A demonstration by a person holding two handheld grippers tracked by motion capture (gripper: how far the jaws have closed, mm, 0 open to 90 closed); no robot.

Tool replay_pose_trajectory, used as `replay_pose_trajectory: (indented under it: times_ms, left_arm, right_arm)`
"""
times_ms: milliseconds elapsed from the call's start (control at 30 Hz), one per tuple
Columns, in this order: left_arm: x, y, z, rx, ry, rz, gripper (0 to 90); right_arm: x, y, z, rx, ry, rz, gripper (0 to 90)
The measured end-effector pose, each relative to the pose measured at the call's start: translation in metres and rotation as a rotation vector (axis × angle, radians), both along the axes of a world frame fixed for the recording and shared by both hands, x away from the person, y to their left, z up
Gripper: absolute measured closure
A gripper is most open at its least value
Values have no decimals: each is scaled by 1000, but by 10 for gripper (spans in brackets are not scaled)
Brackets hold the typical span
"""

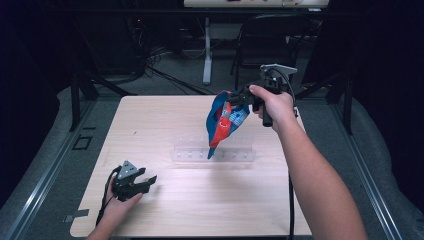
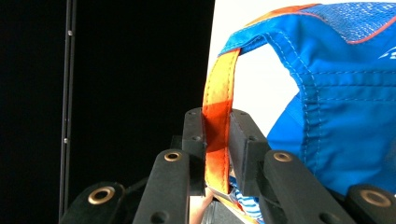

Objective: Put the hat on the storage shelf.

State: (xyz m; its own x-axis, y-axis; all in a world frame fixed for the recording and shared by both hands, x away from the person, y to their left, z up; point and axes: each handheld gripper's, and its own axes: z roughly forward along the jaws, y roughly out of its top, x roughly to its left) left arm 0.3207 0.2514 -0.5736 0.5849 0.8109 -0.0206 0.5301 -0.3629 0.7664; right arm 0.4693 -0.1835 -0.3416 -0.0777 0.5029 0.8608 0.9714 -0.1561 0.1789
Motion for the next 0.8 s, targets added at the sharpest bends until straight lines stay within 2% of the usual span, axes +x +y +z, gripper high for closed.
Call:
replay_pose_trajectory:
  times_ms: [367, 800]
  left_arm:
    - [0, 0, -1, -3, -4, 7, 422]
    - [1, 2, 0, 0, 2, 6, 422]
  right_arm:
    - [0, 1, -22, -28, 34, 20, 775]
    - [-1, -2, -27, -34, 36, 25, 766]
